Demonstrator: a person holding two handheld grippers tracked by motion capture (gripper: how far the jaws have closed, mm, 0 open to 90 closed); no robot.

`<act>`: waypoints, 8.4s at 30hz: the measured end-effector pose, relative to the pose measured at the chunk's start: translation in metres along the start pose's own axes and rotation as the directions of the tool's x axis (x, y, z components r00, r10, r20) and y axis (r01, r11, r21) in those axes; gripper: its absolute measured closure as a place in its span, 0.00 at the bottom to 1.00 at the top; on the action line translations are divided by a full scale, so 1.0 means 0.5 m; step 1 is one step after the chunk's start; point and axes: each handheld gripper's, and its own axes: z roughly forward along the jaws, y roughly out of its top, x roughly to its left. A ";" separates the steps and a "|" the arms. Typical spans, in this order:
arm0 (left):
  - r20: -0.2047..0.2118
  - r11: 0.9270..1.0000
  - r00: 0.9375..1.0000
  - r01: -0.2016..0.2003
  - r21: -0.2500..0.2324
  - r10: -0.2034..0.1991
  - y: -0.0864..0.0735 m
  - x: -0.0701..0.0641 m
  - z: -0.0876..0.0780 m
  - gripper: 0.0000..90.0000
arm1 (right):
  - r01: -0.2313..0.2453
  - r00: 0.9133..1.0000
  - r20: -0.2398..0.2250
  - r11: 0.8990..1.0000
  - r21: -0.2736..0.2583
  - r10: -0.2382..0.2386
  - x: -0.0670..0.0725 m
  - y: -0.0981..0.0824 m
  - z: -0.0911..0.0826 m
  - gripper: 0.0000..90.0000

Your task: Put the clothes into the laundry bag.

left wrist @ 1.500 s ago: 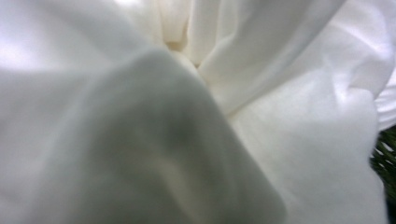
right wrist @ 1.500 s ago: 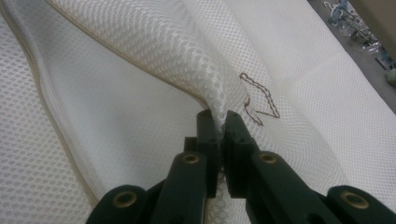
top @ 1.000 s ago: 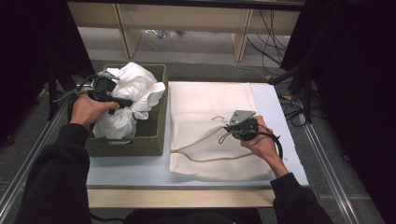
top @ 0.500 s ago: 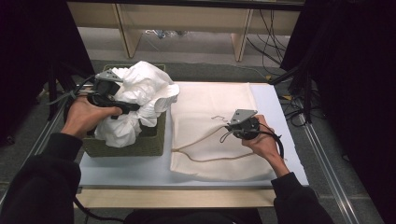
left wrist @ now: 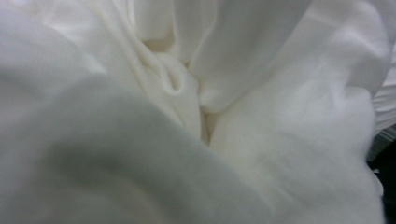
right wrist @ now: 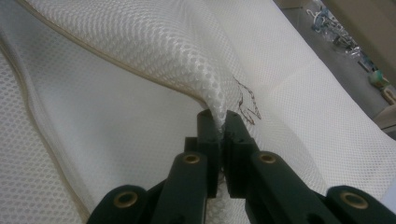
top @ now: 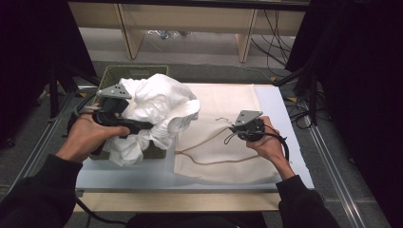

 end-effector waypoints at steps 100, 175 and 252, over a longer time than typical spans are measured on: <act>-0.206 0.984 0.971 0.146 0.106 -0.122 -0.081 0.053 0.205 0.22 | -0.023 1.000 0.008 0.997 -0.068 0.024 -0.029 0.011 -0.060 0.98; 0.249 0.993 0.968 0.014 0.117 -0.043 -0.027 -0.137 0.466 0.87 | 0.022 0.999 0.038 0.992 -0.124 -0.017 -0.016 0.057 -0.068 0.98; 0.185 0.966 0.972 -0.179 0.184 0.145 -0.072 -0.212 0.462 0.70 | -0.001 1.000 0.014 0.993 -0.122 0.003 -0.011 0.049 -0.075 0.98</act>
